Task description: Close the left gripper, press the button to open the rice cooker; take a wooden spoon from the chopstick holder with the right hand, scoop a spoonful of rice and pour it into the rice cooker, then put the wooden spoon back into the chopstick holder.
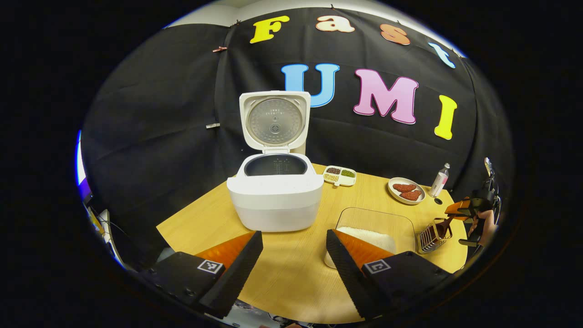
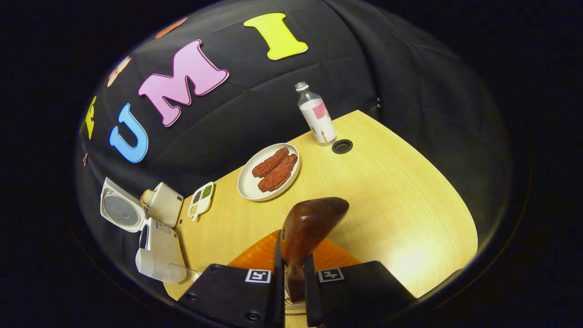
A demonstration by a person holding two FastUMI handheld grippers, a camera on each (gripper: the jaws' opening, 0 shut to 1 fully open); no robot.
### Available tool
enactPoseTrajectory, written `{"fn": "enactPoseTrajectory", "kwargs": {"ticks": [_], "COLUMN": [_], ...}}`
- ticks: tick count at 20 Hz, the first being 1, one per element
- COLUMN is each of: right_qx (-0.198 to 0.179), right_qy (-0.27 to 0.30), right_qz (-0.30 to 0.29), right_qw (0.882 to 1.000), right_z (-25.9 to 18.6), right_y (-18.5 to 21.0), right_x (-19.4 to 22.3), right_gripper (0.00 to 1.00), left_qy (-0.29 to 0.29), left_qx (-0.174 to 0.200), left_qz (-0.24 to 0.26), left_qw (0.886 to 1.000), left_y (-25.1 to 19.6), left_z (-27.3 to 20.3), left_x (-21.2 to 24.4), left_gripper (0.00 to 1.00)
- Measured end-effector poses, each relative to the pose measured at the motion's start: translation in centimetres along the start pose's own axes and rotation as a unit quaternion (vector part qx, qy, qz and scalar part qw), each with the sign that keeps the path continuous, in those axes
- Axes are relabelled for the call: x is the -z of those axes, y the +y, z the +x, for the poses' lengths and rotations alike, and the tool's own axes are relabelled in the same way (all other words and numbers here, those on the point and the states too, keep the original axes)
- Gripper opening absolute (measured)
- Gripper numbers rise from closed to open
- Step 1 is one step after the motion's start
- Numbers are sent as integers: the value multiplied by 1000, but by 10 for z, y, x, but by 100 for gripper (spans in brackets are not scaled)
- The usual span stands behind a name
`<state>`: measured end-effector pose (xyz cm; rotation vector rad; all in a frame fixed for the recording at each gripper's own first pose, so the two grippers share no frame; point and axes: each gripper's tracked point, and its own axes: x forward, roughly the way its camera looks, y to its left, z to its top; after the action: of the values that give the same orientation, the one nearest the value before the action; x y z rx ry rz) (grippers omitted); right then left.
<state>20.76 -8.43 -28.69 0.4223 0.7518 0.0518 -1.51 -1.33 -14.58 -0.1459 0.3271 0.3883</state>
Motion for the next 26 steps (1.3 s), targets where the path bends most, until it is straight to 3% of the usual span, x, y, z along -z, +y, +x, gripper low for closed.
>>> {"fn": "enactPoseTrajectory", "kwargs": {"ticks": [3,9,18,21,26], "right_qx": [-5,1,-11,-35,-57], "right_qy": [-13,-70,-124,-118,-118], "right_qz": [-28,-28,-41,-41,-63], "right_qw": [1000,997,991,992,989], "right_z": [-19,-69,-133,-142,-133], "right_y": [6,27,103,142,186], "right_x": [-2,-33,-36,-18,14], "right_gripper": [17,17,16,17,16], "left_qy": [3,0,-49,-37,-19], "left_qx": [10,57,115,134,120], "left_qz": [-7,-8,63,44,-2], "left_qw": [1000,998,990,989,993], "left_y": [5,13,61,80,128], "left_z": [-1,0,-4,-6,4], "left_x": [6,8,-9,2,11], "left_gripper": [96,97,96,97,95]}}
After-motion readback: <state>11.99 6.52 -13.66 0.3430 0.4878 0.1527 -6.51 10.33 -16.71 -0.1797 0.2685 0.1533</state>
